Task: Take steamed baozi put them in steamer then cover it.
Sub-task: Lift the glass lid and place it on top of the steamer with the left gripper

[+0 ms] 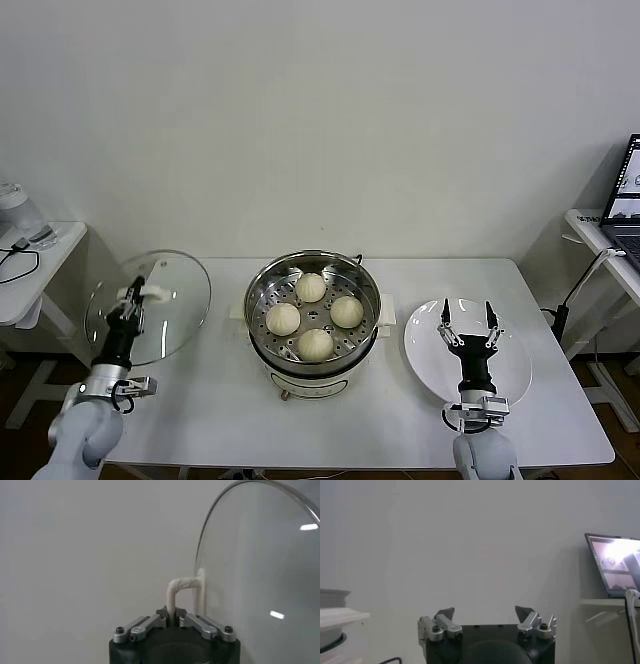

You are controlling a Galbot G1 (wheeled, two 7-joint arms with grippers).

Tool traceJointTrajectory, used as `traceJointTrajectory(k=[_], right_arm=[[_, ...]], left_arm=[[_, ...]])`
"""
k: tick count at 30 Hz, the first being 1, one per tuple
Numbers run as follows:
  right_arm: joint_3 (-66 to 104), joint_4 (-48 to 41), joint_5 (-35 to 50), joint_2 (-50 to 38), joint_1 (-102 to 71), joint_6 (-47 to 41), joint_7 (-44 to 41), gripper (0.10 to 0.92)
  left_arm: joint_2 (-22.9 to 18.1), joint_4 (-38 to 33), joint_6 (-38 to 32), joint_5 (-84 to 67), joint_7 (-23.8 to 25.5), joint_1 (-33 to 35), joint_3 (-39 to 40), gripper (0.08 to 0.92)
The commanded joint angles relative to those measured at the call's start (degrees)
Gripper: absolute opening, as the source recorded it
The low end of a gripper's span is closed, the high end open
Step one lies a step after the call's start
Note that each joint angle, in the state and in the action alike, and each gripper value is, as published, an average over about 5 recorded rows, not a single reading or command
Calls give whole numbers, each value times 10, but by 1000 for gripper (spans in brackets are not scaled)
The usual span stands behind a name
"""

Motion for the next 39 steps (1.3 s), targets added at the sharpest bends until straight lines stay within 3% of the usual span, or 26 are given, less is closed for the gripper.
traceJointTrajectory(k=[1,9,17,27,39], right_arm=[[8,6,-1,-1,-4,-1,1,823],[8,15,6,-9,-12,-41,3,823],[1,17,7,-9,-11,-81,3,823],[2,6,-1,-4,-3,-80,3,823],[4,-1,-10,2,0,-77,3,823]], left_arm=[[31,-250,54,-37,59,13,49,187],[44,-334,210,-56,139,-32,238,187],[1,-323,317,5,245,-89,374,187],[-60,-252,359,92,338,-131,426,187],[-103,-176,366,128,343,-161,435,187]])
